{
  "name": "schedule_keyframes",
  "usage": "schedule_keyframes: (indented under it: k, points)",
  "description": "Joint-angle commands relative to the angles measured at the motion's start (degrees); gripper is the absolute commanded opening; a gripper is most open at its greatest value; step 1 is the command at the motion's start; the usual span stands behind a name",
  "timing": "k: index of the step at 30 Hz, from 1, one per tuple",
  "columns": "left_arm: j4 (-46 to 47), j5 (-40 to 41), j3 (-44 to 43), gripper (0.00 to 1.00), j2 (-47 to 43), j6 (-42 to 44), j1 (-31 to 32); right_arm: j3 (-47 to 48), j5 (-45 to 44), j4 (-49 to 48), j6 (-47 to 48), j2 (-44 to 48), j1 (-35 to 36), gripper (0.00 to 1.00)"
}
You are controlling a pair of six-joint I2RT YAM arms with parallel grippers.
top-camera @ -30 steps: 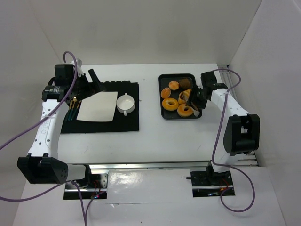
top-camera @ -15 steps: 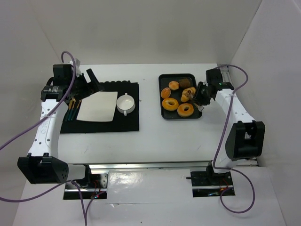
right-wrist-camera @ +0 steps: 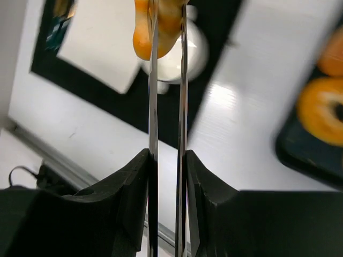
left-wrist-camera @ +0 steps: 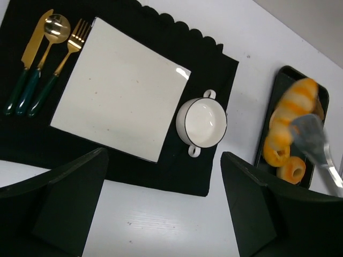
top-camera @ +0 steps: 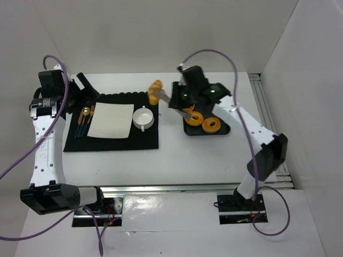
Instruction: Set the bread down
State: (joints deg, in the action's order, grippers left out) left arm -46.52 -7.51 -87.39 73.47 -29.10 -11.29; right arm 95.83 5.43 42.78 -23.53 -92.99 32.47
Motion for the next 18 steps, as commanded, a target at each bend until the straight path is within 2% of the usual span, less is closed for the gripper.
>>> schedule_keyframes:
  k: [1, 8, 12, 15, 16, 18]
  points:
    - [-1.6, 2.5, -2.2, 1.0, -3.2, -2.7, -1.1, 7.8, -0.4, -4.8, -0.4, -7.4, 8.9, 0.35]
    - [-2.1, 2.6, -1.0, 1.0, -6.3, -4.0, -2.2, 29.2, 2.3, -6.0, 1.7, -31.2, 17.0, 0.35]
    - [-2.1, 1.3, -0.5, 1.0, -6.9, -4.0, -2.2, 33.7, 2.4, -6.8, 2.4, -38.4, 18.8, 0.35]
    - [-2.1, 1.3, 0.1, 1.0, -7.4, -4.0, -2.2, 34.7, 4.2, -8.2, 1.8, -41.4, 18.8, 0.43]
    - [-2.1, 0.7, 0.1, 1.0, -7.4, -4.0, -2.2, 36.1, 4.2, -7.2, 1.3, -41.9, 18.8, 0.5]
    - [-2.1, 0.1, 0.6, 1.0, -7.4, -4.0, -2.2, 36.7, 4.2, -6.6, 1.3, -42.5, 18.8, 0.58]
